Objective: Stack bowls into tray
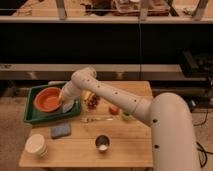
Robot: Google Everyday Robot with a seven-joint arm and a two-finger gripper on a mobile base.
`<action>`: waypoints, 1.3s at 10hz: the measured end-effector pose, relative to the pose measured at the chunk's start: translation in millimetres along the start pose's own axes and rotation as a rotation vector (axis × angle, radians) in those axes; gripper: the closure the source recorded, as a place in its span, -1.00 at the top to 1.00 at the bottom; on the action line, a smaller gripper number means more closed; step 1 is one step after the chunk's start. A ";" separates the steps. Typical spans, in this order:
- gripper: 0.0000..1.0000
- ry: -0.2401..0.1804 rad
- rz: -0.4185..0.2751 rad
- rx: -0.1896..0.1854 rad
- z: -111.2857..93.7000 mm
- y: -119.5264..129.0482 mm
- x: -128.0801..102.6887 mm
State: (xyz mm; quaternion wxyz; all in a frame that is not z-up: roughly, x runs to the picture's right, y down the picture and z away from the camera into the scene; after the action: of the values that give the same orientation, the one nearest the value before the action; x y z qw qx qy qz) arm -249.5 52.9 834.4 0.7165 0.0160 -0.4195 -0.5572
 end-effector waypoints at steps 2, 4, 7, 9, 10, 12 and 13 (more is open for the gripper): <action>-0.97 0.020 0.045 -0.007 10.4 9.9 20.0; -0.63 0.000 0.046 -0.007 30.0 12.8 26.6; -0.02 -0.027 0.036 0.006 45.6 11.1 27.2; 0.43 -0.046 0.005 0.024 51.8 2.4 23.4; 0.55 -0.056 -0.009 0.033 53.2 -1.2 21.4; 0.60 -0.083 -0.073 0.051 53.6 -5.5 17.0; 0.60 -0.105 -0.107 0.066 55.1 -7.8 11.4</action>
State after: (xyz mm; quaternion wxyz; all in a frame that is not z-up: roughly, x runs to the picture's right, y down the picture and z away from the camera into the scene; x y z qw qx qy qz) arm -289.4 65.2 872.8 0.6618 0.0328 -0.4733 -0.5804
